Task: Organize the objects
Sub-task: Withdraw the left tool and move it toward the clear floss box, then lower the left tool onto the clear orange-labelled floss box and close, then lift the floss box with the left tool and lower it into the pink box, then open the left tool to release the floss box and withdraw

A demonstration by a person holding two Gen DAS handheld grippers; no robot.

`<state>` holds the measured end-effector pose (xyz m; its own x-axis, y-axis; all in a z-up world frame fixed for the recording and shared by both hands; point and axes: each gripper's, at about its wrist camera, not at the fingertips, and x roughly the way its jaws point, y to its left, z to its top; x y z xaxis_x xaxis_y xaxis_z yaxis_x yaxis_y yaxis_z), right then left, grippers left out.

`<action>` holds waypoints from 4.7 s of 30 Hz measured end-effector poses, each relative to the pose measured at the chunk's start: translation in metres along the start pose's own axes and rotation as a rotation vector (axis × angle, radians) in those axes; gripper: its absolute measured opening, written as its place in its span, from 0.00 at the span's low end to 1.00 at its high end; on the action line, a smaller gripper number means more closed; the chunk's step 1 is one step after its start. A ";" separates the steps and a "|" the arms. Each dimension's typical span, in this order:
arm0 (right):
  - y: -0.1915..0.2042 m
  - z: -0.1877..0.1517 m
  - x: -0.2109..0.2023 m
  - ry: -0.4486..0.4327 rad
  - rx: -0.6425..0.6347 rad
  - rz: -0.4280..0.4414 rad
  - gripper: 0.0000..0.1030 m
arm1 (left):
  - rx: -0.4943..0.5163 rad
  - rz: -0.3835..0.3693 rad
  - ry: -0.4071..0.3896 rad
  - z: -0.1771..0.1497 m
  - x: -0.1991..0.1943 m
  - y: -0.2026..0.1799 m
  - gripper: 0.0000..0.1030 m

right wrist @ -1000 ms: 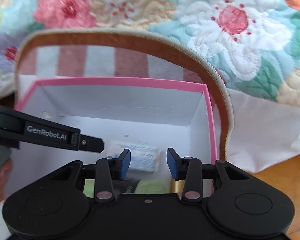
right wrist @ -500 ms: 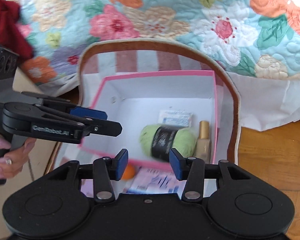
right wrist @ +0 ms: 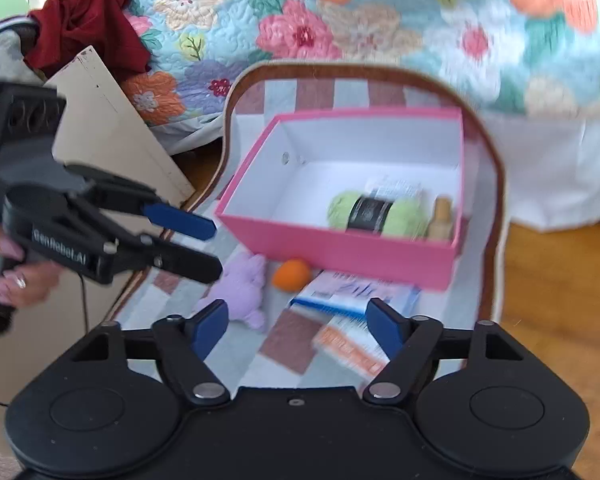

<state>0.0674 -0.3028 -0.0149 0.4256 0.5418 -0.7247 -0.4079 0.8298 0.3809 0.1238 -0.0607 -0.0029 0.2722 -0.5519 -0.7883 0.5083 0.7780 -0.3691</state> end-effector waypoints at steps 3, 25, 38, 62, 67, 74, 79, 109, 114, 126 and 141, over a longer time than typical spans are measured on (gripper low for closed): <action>-0.010 -0.016 0.018 0.021 0.051 0.000 0.80 | -0.027 0.000 0.027 -0.015 0.020 0.007 0.60; -0.112 -0.060 0.106 0.064 0.544 -0.115 0.79 | -0.343 0.030 -0.046 -0.056 0.137 0.040 0.47; -0.095 -0.057 0.123 0.084 0.379 -0.051 0.60 | -0.357 -0.009 -0.032 -0.078 0.132 0.021 0.31; 0.016 -0.082 0.117 0.160 -0.257 -0.048 0.77 | -0.547 0.057 -0.008 -0.108 0.100 0.045 0.52; 0.023 -0.092 0.143 0.233 -0.308 -0.044 0.80 | -0.499 0.083 -0.051 -0.112 0.104 0.040 0.39; 0.034 -0.097 0.147 0.294 -0.265 -0.083 0.75 | -0.530 0.048 -0.057 -0.116 0.104 0.047 0.38; 0.041 -0.097 0.147 0.291 -0.225 -0.169 0.64 | -0.527 0.027 -0.030 -0.118 0.108 0.040 0.40; 0.093 0.015 0.067 -0.111 -0.087 -0.161 0.64 | -0.119 0.246 -0.217 0.016 -0.039 0.001 0.40; 0.082 0.056 0.094 -0.118 -0.048 -0.158 0.64 | -0.170 0.272 -0.177 0.060 -0.025 0.037 0.40; 0.008 0.086 0.194 0.014 0.225 -0.104 0.64 | -0.232 0.287 -0.001 0.100 0.080 0.112 0.39; -0.006 0.081 0.230 0.118 0.244 -0.120 0.67 | -0.311 0.248 0.036 0.100 0.113 0.139 0.34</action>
<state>0.2329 -0.1720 -0.1373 0.3560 0.4303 -0.8295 -0.1474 0.9024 0.4048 0.3067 -0.0443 -0.0941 0.3238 -0.3296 -0.8869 0.1578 0.9430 -0.2929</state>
